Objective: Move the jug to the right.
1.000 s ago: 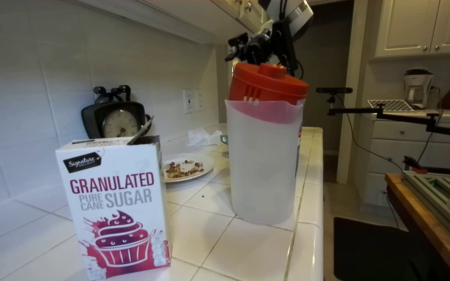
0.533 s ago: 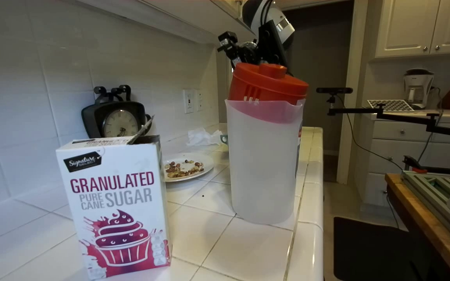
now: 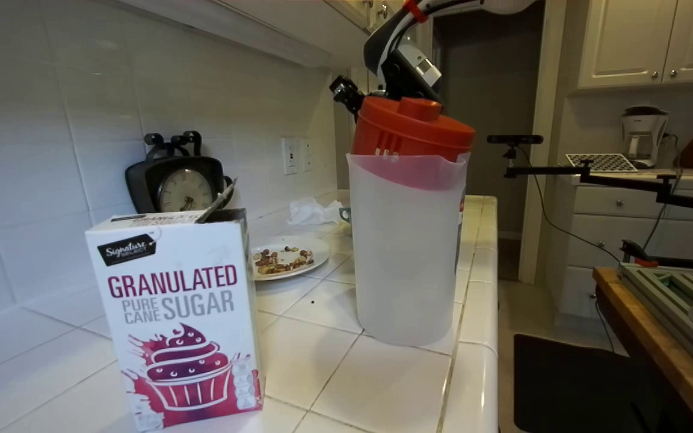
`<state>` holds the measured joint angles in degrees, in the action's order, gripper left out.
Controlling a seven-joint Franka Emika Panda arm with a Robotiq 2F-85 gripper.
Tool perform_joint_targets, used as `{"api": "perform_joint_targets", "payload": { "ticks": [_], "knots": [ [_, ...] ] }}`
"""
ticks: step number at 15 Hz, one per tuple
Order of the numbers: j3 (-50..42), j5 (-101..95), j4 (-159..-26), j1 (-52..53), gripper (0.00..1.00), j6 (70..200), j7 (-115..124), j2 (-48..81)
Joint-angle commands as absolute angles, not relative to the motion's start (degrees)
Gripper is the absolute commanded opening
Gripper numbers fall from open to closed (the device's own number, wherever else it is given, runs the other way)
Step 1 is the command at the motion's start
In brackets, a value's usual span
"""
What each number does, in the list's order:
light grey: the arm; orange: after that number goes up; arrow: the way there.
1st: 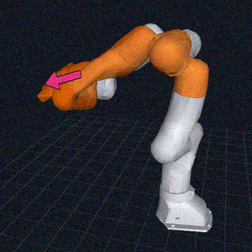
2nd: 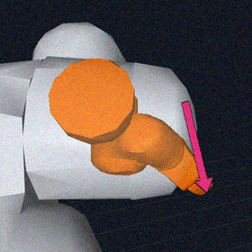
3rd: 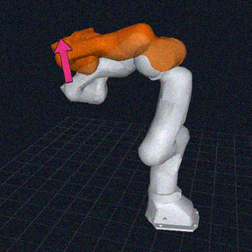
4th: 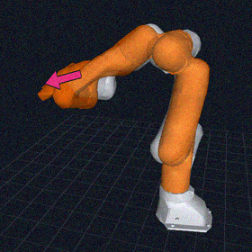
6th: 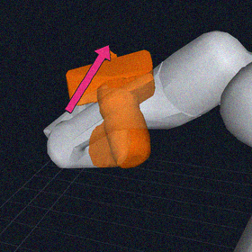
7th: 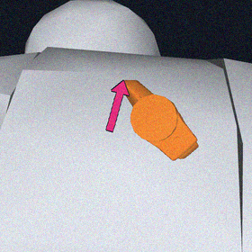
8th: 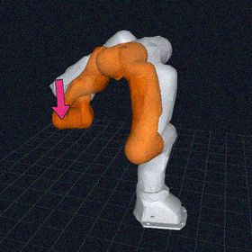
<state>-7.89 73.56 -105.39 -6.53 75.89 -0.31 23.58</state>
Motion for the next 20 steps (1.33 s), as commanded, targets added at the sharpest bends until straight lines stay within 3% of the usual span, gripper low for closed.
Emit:
{"api": "perform_joint_targets", "payload": {
  "ticks": [1,20],
  "knots": [
    [-7.6,71.8,-101.73,-6.98,1.0,73.18,9.37,26.11],
    [-4.11,68.07,-94.52,-3.77,1.0,68.08,19.01,33.09]
  ]
}}
